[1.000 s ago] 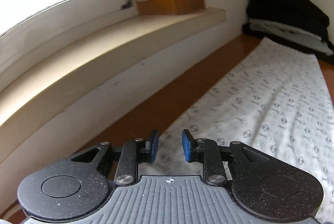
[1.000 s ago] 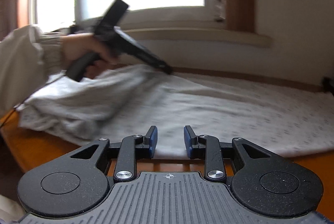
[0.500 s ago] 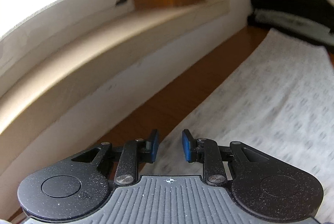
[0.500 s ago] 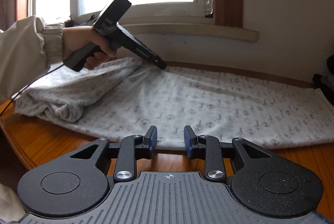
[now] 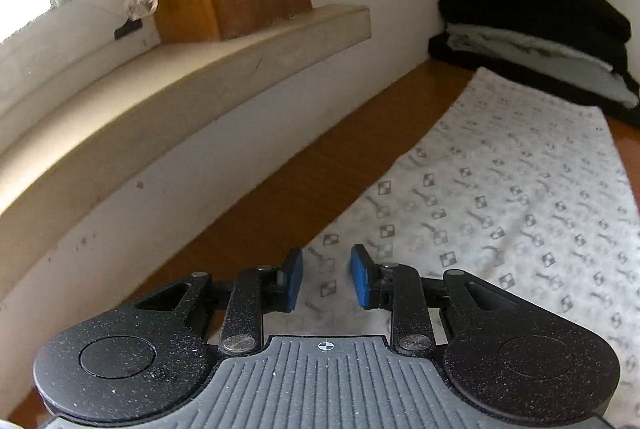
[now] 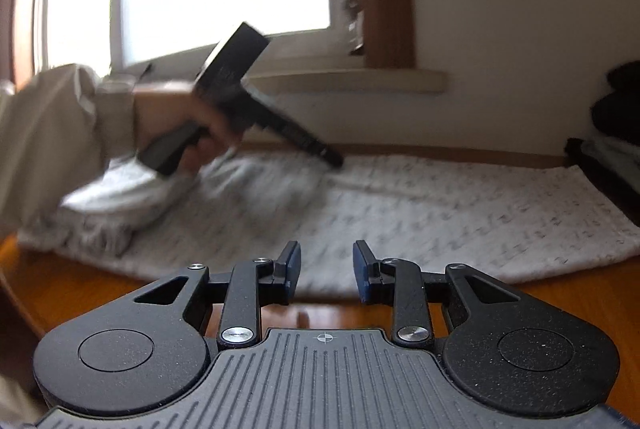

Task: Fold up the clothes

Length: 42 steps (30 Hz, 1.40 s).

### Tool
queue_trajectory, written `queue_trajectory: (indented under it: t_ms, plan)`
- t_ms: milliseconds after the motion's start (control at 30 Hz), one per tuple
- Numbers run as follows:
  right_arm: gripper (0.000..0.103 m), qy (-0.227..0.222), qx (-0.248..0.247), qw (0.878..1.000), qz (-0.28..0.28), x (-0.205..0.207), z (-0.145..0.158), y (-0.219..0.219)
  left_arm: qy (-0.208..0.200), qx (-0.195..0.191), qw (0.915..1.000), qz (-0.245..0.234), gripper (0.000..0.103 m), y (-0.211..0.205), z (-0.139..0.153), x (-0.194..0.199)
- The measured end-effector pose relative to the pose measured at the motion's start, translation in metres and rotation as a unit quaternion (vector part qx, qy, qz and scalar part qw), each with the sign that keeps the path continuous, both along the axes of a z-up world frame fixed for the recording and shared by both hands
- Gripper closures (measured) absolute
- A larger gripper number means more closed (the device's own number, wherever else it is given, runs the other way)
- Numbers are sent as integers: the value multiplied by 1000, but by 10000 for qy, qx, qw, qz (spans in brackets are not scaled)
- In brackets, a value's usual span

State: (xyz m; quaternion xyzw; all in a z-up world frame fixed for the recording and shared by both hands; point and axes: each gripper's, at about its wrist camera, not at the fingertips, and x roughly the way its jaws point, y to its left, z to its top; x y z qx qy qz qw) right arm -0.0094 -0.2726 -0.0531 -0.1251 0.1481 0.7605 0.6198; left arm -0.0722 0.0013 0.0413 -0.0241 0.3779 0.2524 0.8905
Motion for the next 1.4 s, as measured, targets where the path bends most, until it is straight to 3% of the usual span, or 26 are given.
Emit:
queue_trajectory:
  t_ms: [167,367,433,533,733,833,967,1400]
  plan:
    - [72,-207,-117,9996,-140,12,-15,2,41,41,10000,26,73,1,0,6]
    - [70,-4,-5,10000,-61,20,-15,-14,54,56,9997,213,72,3,3,7]
    - [50,110,25,9999,-11,22,-13,-16,-60,154,9994,304,65,-3,15,0]
    - [36,323,173,9993,-7,23,-7,-19,-449,94,9981,402,35,-14,38,-19]
    - [0,634,568,9962,-181,28,10,-13,-775,120,9940,767,24,-33,65,-68]
    - [0,829,787,9928,-346,35,14,-11,-1008,73,9900,984,20,-41,68,-97]
    - [0,1199,751,9892,-377,47,19,-3,-1179,106,9862,1158,2,-52,64,-135]
    - [0,1111,-32,9919,-614,64,28,29,-1809,-38,9762,1195,0,-62,20,-168]
